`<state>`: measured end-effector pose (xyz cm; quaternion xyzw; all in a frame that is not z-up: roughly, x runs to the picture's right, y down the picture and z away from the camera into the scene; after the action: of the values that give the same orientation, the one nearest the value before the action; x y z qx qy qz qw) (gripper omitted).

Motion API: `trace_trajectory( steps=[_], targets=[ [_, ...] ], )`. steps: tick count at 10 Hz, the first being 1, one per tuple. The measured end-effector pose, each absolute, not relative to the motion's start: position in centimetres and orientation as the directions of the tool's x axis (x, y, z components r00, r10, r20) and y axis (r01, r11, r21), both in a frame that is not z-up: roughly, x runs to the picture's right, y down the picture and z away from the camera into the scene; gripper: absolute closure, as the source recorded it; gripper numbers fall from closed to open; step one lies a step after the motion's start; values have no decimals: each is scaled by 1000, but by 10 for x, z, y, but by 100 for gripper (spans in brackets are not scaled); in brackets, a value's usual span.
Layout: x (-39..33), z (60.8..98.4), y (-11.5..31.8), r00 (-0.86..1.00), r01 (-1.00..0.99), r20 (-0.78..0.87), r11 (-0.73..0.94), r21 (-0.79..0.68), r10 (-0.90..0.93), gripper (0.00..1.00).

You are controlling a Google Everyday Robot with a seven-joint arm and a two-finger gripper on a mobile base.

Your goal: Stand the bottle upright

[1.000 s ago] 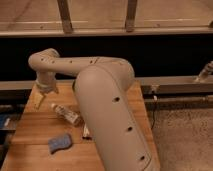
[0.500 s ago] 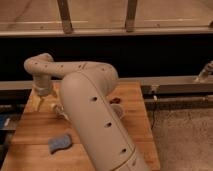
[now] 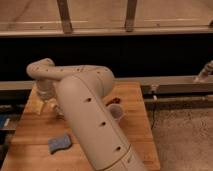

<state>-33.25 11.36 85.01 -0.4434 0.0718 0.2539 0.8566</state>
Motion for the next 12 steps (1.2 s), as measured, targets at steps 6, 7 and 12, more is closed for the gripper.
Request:
trace_trajectory(
  steps=[6, 7, 12],
  targets=[
    [-330, 859, 111, 861, -505, -364, 507, -699, 356, 20],
    [-328, 862, 109, 860, -507, -365, 511, -694, 357, 20],
    [-326, 877, 107, 861, -500, -338, 515, -697, 379, 20]
  ],
)
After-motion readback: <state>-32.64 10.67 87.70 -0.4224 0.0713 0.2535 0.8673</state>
